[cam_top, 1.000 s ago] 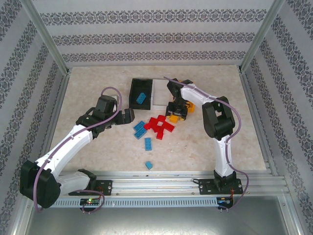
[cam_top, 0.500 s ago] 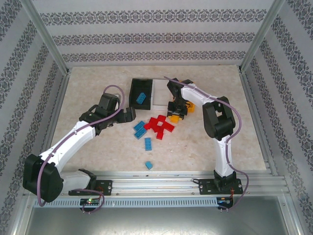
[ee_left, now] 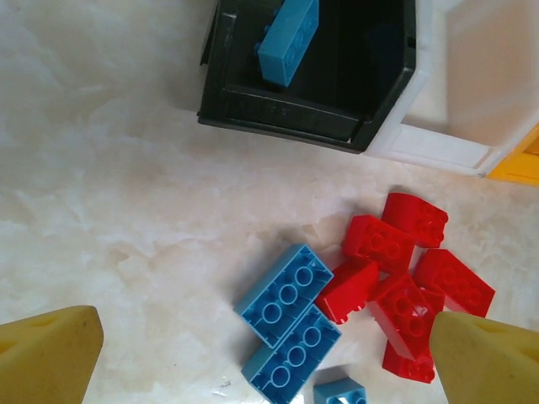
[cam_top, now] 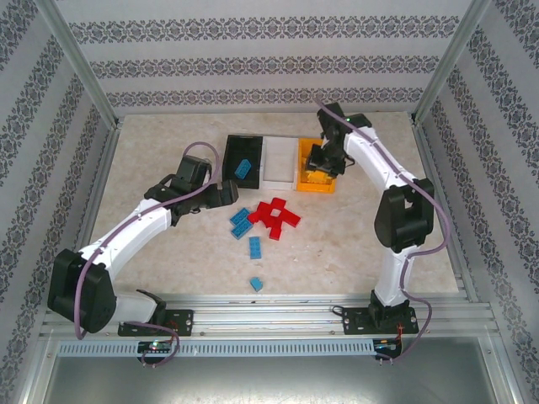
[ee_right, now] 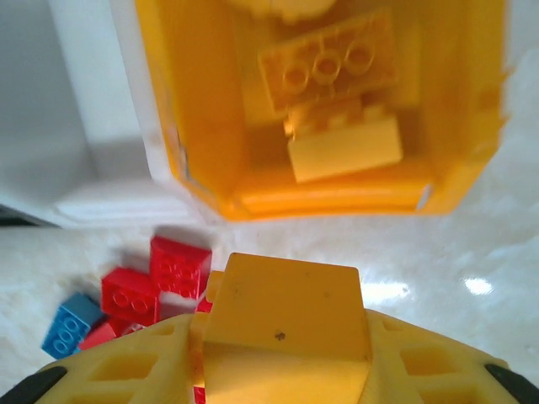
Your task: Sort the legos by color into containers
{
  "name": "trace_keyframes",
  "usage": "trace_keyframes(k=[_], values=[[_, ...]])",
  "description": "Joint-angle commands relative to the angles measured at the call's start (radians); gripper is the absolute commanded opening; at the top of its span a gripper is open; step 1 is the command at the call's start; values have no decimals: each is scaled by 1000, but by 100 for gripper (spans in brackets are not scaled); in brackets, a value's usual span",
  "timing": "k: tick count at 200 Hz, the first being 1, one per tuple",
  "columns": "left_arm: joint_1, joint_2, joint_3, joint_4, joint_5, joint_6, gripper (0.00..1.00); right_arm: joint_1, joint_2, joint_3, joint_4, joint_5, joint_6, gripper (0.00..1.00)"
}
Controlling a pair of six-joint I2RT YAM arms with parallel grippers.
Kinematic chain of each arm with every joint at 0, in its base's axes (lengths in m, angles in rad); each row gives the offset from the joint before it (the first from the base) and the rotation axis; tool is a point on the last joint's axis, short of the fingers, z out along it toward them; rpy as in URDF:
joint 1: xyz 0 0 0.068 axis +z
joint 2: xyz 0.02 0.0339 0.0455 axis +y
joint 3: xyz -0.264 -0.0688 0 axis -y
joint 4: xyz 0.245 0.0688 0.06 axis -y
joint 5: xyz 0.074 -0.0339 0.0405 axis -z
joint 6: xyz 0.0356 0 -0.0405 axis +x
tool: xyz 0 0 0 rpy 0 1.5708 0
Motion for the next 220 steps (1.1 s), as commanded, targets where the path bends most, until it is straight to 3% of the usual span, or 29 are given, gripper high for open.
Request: trace_keyframes(k=[1,85,168,220], values=[[5,5,26,61,66,-44,100,-35,61,101,-22,-9,-31,42],[5,-3,12,27,47,-116,100,-67,290,327,-70,-47,-76,44],[3,35,65,-75,89,-94,100,-65,305,340,-69,-67,-70,63],[-5,61,77,-84,123,-69,100,-66,289,322,-69,-66,-73,67]])
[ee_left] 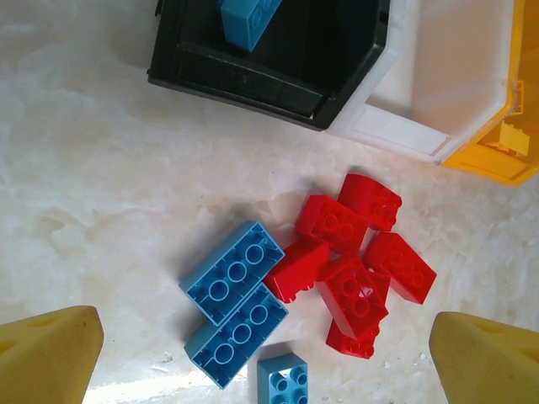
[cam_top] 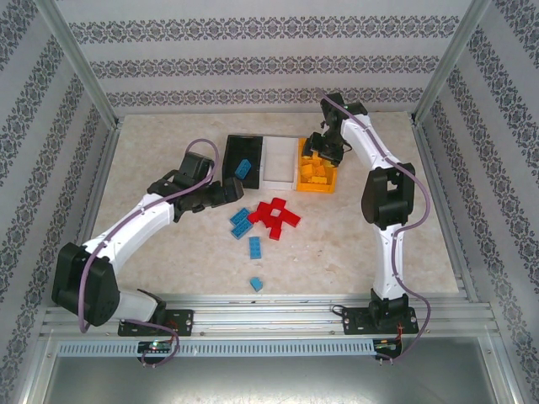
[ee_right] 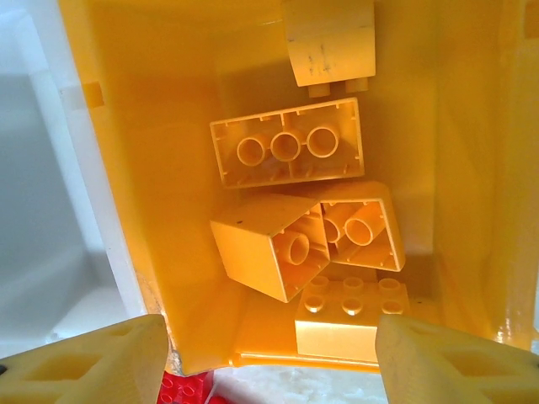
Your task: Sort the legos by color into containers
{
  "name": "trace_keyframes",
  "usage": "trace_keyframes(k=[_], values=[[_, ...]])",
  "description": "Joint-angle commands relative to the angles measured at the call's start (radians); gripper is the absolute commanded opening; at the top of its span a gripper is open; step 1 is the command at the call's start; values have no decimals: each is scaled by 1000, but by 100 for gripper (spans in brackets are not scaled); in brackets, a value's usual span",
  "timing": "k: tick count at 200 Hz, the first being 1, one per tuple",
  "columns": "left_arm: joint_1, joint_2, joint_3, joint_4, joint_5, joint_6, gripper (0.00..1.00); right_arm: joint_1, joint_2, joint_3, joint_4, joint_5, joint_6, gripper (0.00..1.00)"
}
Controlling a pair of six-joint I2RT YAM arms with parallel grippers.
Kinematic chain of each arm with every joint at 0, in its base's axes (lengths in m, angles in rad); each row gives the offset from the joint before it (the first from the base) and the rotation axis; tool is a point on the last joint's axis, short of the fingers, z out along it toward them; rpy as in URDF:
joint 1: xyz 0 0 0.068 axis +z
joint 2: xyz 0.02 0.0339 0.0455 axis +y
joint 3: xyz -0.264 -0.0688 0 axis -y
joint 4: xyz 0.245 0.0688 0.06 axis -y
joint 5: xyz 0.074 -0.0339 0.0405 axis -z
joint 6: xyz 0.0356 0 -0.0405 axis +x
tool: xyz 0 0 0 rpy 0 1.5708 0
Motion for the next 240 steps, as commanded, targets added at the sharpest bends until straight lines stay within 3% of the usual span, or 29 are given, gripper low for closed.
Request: trace_keyframes(k=[1,52,87,125,174,240], values=[[-5,12,29,-41,20,28,100,0,-11,7,-24,-12,-14,67],[-47,42,54,-102,40,78,99,1,-44,-37,-18,-10,-17,69],[-197,56,46,-243,-2,176,99,0,-96,-95,5,-12,-14,69],[-402,103,0,-258,-30,120,97,1,-168,-207,53,-31,5,69],[-583,193,-7,-246,-25,99,93,0,-243,-328,84,-29,-2,69],[-681,244,-37,-249,-23,56,86,-12,-321,-447,116,-29,-11,70]])
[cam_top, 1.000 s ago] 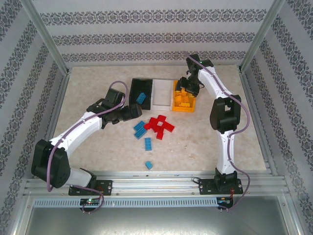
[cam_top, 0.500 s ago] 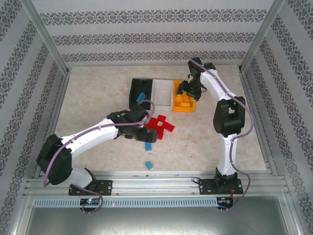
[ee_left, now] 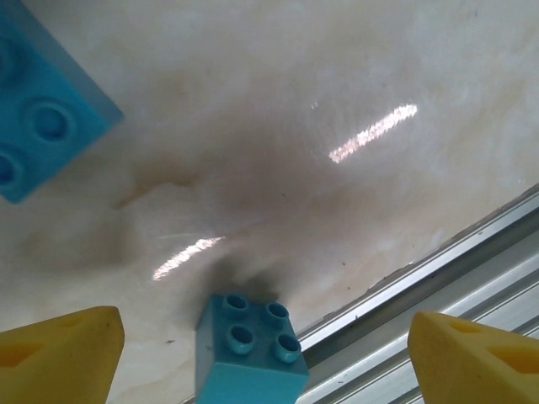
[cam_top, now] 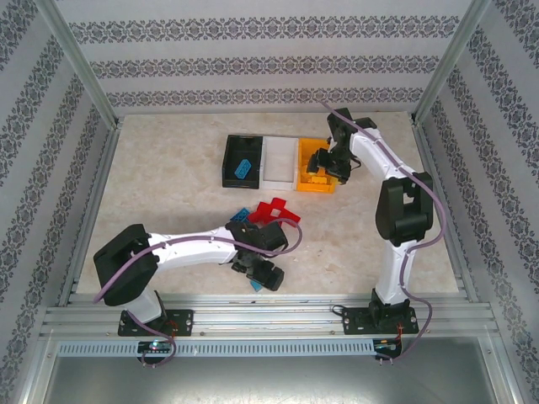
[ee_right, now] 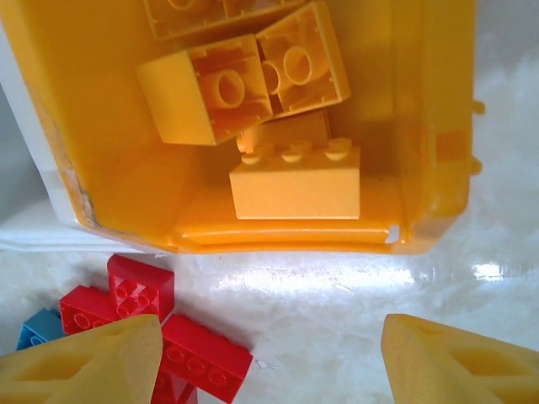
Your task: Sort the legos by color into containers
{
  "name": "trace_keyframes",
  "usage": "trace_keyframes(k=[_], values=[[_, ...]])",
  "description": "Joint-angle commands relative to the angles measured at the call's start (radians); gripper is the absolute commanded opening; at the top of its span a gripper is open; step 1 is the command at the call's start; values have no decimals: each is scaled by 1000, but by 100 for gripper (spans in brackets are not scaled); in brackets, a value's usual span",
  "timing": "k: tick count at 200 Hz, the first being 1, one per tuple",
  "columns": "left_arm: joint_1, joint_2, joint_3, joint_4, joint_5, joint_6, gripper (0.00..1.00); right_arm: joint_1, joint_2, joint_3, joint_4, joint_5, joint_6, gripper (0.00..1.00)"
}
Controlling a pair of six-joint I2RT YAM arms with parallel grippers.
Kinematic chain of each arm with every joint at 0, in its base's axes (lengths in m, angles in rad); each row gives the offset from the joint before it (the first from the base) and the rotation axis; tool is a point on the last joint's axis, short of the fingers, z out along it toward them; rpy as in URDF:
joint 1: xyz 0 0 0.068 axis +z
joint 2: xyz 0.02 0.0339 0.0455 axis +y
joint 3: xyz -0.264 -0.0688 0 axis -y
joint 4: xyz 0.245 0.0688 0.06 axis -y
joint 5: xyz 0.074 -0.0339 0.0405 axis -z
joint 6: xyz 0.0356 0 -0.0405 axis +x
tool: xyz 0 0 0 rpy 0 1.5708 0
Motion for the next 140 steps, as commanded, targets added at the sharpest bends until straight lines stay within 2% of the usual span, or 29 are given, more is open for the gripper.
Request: trace_keyframes(k=[1,117,140], values=[[-18,-8,-25,-33,-8,-33,86,-12,-61,-46,20,-9,-12,70],[-66,102,15,-92,-62,93,83,-12,-139,-179,76,-33,16,69],[-66,122,25,-93,-69,99,80,-14,-147,-197,79,-31,13,70]])
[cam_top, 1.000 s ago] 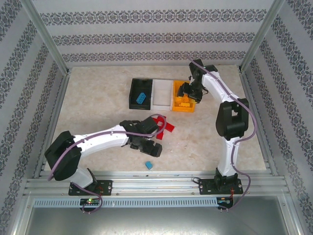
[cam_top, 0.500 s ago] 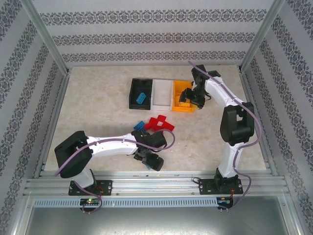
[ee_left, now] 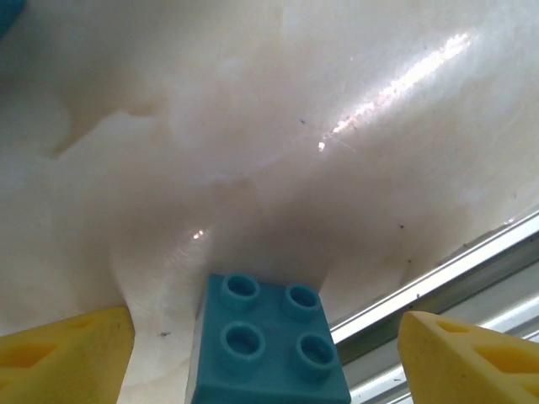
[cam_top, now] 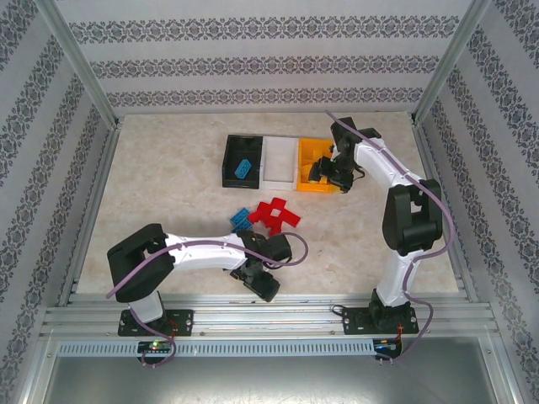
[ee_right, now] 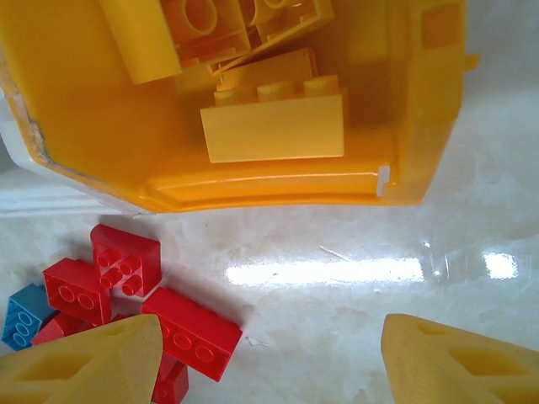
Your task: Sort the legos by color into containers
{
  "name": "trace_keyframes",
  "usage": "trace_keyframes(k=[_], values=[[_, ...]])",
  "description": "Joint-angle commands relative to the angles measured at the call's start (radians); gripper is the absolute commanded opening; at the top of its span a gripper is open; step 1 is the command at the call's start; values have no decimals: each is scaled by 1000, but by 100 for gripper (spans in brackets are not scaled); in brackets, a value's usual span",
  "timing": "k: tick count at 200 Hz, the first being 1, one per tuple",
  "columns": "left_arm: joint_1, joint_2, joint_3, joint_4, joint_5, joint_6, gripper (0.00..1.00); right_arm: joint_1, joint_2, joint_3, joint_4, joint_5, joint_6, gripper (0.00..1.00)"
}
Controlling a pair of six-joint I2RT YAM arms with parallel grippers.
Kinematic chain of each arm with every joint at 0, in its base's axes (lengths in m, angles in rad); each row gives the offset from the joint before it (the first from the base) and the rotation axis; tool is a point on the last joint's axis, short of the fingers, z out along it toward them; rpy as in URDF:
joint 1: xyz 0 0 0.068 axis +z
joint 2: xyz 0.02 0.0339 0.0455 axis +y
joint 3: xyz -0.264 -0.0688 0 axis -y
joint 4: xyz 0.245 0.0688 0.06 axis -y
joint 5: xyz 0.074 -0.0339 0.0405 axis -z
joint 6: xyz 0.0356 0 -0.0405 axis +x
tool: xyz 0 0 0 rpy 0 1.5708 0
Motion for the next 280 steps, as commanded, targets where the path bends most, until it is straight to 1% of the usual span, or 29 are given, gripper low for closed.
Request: trace_keyframes(k=[1,26,42,70,102,111,137,161,177,203,219,228,250,280], values=[[-13,34,23,-40,-32,38,79,-10,-43,-24,2,-2,5,70],[-13,43,33,-38,-36,40,76,-11,-45,-34,5,-2,4,69],[-12,49,39,-42,-37,46,69,-13,-43,-33,7,-3,5,69],[-11,50,43,-48,-42,50,67,-15,-34,-22,7,-6,5,70],[-1,45,41,-46,-37,44,59,-18,-21,-13,7,-8,3,70],[3,41,41,-48,-36,44,56,-19,-17,-12,9,-10,4,70],[21,33,42,-51,-36,43,54,-21,-6,-5,12,-15,4,69],[42,23,45,-59,-34,45,48,-23,3,2,13,-19,4,69],[65,1,47,-67,-37,43,43,-23,9,7,13,-21,3,70],[132,-51,33,-65,-27,24,40,-28,19,12,13,-24,3,70],[184,-85,30,-66,-23,13,36,-30,24,13,13,-26,3,69],[217,-109,34,-69,-18,8,35,-30,27,12,14,-28,3,69],[325,-169,58,-77,11,-4,32,-31,27,5,15,-28,2,69],[492,-223,119,-76,69,-22,31,-31,23,-16,20,-39,3,70]])
